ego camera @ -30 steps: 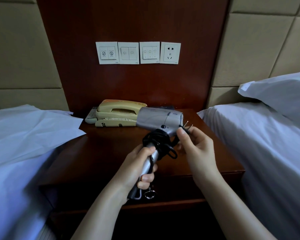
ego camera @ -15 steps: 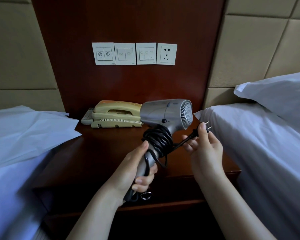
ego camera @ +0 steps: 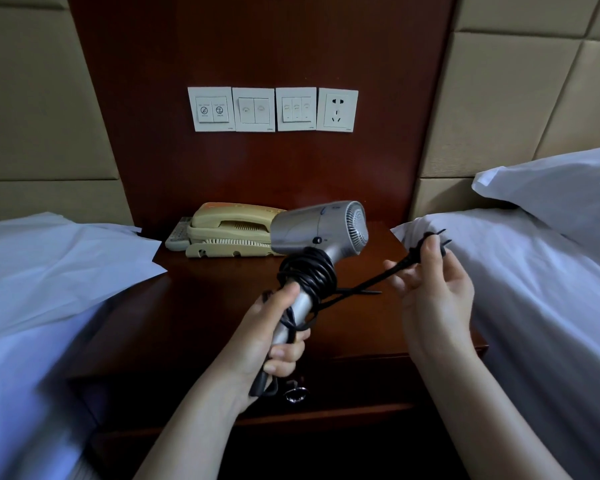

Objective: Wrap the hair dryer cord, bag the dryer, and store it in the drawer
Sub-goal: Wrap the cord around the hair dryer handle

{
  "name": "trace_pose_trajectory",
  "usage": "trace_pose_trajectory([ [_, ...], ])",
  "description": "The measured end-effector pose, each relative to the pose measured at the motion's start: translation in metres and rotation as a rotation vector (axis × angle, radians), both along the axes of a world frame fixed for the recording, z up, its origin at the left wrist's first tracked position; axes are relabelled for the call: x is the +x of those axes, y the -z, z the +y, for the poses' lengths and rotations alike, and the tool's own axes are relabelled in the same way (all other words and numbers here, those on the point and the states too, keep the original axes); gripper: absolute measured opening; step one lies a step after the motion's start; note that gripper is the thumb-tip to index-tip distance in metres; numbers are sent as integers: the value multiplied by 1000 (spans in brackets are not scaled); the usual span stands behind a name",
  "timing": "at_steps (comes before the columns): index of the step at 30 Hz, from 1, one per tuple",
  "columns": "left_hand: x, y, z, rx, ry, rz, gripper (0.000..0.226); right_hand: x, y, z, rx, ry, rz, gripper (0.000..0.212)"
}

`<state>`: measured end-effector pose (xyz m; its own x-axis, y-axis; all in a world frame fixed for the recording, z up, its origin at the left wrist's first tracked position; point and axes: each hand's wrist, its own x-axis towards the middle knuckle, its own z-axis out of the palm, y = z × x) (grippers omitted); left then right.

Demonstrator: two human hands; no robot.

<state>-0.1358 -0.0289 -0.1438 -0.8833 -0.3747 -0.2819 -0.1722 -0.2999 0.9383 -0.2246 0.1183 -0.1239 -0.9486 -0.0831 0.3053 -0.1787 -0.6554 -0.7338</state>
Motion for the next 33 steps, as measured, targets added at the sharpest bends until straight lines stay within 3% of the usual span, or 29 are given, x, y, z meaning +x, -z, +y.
trace_pose_trajectory([
  [4, 18, 12, 5, 120, 6, 70, 64, 6, 4, -4, 45, -43, 55, 28],
  [9, 19, 11, -3, 113, -137, 122, 44, 8, -2, -2, 38, -70, 55, 25],
  [24, 21, 8, -13, 28, -276, 188, 40, 15, -3, -3, 99, -278, 156, 32],
  [29, 18, 17, -6, 188, -182, 108, 43, 16, 9, -8, 406, -412, 317, 38],
  [33, 8, 26, -4, 283, -122, 25, 32, 23, 17, -15, 768, -306, 527, 21],
])
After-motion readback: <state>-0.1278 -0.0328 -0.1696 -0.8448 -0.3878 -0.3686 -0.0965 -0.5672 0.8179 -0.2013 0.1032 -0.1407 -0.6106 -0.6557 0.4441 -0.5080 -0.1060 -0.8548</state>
